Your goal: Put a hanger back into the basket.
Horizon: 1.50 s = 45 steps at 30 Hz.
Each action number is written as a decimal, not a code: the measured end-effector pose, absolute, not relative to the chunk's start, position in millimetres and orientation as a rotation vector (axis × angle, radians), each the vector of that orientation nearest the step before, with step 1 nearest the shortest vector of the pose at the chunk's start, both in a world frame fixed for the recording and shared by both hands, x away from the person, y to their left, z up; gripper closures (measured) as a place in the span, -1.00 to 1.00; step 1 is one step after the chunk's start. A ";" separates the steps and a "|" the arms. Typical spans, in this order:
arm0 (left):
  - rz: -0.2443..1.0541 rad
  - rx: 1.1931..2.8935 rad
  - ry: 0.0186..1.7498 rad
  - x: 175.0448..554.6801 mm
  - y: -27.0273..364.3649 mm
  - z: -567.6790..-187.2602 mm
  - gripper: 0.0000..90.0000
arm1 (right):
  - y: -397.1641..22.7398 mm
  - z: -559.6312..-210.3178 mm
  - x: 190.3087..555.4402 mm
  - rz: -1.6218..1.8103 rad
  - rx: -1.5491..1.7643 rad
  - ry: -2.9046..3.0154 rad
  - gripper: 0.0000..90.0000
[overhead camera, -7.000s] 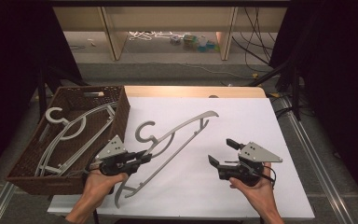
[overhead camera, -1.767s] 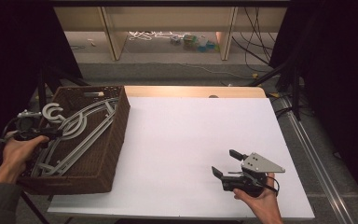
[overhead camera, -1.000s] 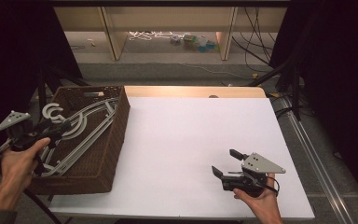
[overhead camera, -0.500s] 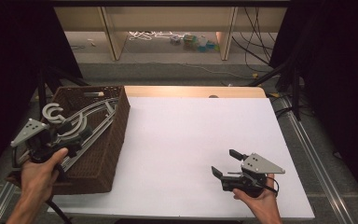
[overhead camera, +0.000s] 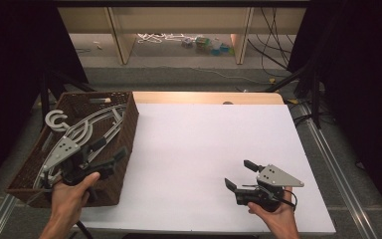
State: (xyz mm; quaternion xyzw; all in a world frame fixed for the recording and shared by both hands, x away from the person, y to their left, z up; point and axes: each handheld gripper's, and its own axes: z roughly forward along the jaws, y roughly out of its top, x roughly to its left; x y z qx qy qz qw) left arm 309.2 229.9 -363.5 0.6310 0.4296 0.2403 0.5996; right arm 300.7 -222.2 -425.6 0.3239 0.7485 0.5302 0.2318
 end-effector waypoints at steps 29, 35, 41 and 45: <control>0.607 1.623 0.831 290.5 178.5 -433.7 -0.64 | -220.1 -428.1 280.3 1.489 0.916 2.030 -0.64; 0.613 1.629 0.812 289.1 180.9 -435.6 -0.64 | -219.6 -429.3 276.0 1.504 0.916 2.003 -0.64; 0.604 1.624 0.812 290.1 182.2 -435.9 -0.64 | -222.0 -428.8 274.9 1.508 0.907 1.989 -0.64; 0.598 1.633 0.814 289.8 181.7 -435.3 -0.64 | -221.7 -429.2 275.1 1.508 0.907 1.986 -0.64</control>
